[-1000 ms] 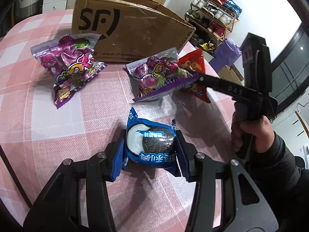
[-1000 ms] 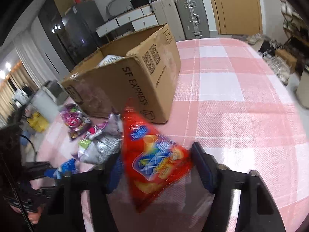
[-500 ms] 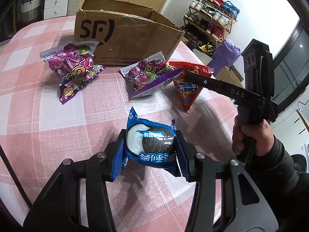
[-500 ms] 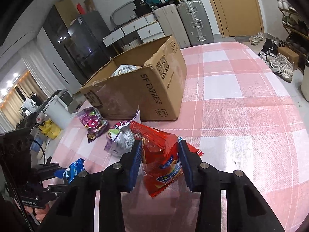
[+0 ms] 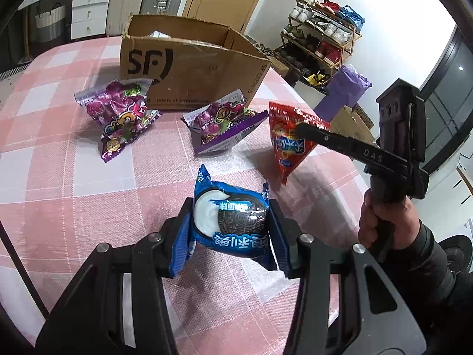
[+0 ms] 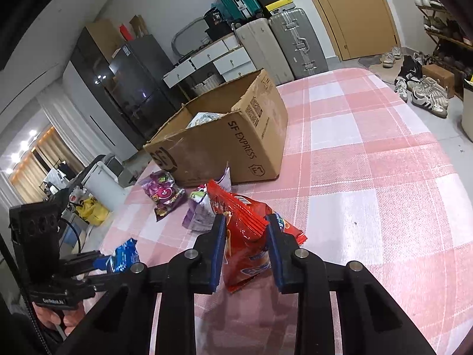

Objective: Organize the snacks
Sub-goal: 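Lift both held packets and carry them over the cardboard box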

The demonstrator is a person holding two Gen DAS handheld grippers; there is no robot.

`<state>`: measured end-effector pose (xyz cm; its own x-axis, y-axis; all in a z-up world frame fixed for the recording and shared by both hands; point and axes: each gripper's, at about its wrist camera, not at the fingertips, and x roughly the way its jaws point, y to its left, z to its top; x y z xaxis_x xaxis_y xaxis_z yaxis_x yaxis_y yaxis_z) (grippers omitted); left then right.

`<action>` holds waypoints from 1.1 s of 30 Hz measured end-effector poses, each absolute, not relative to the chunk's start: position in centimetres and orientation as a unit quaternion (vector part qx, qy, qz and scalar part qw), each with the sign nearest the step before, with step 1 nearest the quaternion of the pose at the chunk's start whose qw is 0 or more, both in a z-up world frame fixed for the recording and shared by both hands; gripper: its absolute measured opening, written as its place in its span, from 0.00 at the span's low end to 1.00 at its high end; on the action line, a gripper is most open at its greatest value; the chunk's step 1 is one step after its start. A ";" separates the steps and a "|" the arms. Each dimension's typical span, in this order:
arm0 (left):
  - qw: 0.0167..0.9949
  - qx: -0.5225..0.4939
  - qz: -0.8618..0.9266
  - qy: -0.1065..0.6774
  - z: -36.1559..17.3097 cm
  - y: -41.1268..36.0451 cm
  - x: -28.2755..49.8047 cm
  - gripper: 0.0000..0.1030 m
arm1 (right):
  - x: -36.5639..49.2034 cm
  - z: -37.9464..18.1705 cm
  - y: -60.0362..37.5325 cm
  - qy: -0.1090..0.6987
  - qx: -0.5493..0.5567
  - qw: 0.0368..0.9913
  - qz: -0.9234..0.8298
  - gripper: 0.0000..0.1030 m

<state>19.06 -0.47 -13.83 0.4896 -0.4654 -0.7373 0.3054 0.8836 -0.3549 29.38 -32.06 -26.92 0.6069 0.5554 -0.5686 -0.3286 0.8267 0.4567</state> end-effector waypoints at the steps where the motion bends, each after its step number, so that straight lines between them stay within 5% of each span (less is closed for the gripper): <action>1: 0.859 -0.088 -0.224 0.452 -13.7 -0.4 19.0 0.43 | 29.3 -27.0 -32.0 0.367 0.155 0.883 0.250 0.26; 33: 0.910 -0.050 -0.158 0.381 -3.1 2.0 21.2 0.43 | 27.6 -15.9 -30.4 0.286 0.159 0.891 0.316 0.25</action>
<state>21.18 1.97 -3.10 0.6596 -0.3247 -0.6779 0.2491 0.9453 -0.2105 27.60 -30.42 -15.91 0.6367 0.6542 -0.4082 -0.4726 0.7494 0.4638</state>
